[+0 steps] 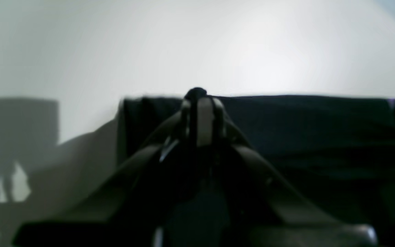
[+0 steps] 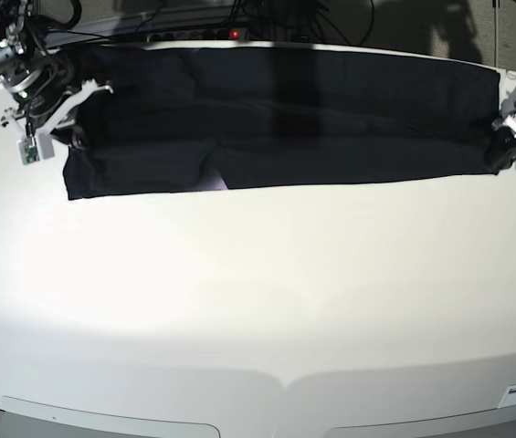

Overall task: Fold the T-shirt properly
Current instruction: 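Lift the hem with both grippers and fold it onto the collar, then release the hem and reposition both grippers at the folded strip's ends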

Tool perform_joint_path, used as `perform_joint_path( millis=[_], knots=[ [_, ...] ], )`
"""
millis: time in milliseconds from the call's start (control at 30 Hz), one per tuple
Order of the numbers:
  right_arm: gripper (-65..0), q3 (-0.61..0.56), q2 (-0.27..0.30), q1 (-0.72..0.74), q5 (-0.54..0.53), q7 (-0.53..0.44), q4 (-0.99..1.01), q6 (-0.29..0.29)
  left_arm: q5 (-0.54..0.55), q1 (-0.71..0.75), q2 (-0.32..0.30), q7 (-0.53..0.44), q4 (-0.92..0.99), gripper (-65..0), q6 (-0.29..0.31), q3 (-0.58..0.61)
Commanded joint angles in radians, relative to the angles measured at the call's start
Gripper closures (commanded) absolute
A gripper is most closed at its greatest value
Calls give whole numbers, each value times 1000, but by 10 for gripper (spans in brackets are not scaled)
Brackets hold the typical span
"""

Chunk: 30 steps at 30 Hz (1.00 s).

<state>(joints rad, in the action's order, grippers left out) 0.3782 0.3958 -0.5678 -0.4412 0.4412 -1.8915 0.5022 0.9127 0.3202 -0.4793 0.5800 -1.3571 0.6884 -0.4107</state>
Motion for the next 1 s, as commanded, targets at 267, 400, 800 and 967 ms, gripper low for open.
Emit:
perform_joint_path(
  millis=[267, 400, 800, 967],
  knots=[
    [0, 9, 11, -78, 27, -32, -18, -3, -101, 47, -17, -50, -15, 0, 10, -9],
    [0, 9, 11, -84, 77, -30, -18, -4, -101, 48, -20, -48, -15, 0, 10, -17],
    [0, 9, 11, -84, 74, 6, -16, -5, -40, 56, -14, 32, -15, 0, 10, -126],
    [0, 7, 11, -84, 63, 72, -16, -4, -41, 57, 0, 30, -15, 0, 10, -126]
  ],
)
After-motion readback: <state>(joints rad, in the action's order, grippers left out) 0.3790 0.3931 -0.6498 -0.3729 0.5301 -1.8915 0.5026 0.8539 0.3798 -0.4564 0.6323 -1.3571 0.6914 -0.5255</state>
